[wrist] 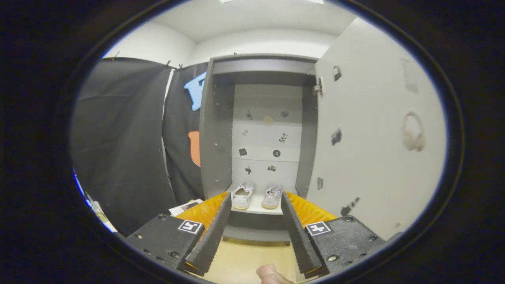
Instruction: Open the shoe cabinet door, grab the shoes and put them into the shoe cabinet, then close the shoe cabinet door.
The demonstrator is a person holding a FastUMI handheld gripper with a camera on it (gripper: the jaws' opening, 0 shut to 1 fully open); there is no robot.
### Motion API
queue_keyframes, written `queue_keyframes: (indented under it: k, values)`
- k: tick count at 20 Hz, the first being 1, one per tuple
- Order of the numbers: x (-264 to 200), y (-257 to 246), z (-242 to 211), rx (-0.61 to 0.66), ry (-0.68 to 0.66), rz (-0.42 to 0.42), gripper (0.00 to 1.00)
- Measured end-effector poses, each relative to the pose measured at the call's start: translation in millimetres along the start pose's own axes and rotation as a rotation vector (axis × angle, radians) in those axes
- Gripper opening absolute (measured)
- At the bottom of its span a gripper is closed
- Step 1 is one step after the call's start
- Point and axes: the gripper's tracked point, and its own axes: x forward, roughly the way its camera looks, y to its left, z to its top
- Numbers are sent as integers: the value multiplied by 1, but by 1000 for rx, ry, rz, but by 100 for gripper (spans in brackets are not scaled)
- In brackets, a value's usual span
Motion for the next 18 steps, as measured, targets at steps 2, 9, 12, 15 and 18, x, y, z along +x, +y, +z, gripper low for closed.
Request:
queue_keyframes:
  k: [2, 9, 12, 15, 18]
  values:
    - [-39, -15, 8, 1, -13, -19, 81]
    - [-131, -86, 25, 68, -40, -105, 82]
    - [-153, -122, 24, 55, -47, -115, 82]
    - [-164, -172, 24, 55, -60, -168, 82]
    - [-158, -218, 10, 38, -45, -218, 82]
